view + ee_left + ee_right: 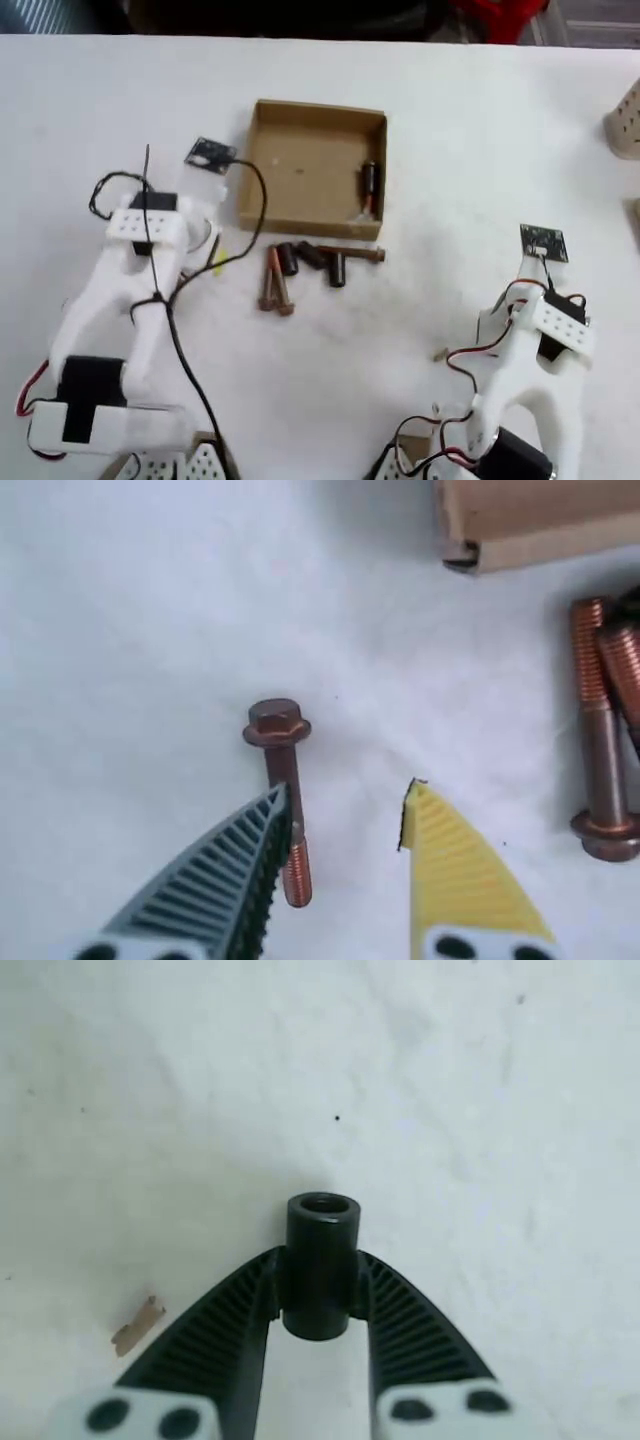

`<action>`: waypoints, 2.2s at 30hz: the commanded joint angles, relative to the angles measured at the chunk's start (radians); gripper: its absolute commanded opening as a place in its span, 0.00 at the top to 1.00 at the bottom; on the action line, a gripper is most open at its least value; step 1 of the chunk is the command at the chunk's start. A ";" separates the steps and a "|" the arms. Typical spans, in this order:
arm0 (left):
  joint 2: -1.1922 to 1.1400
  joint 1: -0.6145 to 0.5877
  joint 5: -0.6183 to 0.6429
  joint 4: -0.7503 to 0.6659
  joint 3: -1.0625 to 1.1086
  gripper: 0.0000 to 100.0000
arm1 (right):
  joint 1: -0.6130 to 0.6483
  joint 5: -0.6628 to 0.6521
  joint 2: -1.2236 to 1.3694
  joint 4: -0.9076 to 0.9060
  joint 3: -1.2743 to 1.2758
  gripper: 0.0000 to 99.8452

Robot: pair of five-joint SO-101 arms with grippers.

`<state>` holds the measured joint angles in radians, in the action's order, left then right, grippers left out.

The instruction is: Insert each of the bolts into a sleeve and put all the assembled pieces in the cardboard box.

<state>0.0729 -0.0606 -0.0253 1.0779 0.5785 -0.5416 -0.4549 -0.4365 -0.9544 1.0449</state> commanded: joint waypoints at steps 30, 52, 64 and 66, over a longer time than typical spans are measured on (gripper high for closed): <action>-0.248 -0.056 -0.063 -0.063 -0.150 0.94 | 0.010 -0.011 -0.028 0.010 -0.005 0.98; -0.243 -0.102 -0.061 -0.130 -0.149 0.98 | 0.271 -0.003 -0.255 0.061 -0.063 0.98; -0.242 -0.102 -0.063 -0.135 -0.130 0.98 | 0.501 -0.003 -0.518 0.808 0.321 0.98; -0.242 -0.102 -0.063 -0.135 -0.129 0.98 | 0.544 -0.003 -0.541 0.880 0.365 0.98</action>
<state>-0.1788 -0.1419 -0.0852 0.9720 0.4741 -0.0552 -0.4549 -0.9214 -0.2148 1.3809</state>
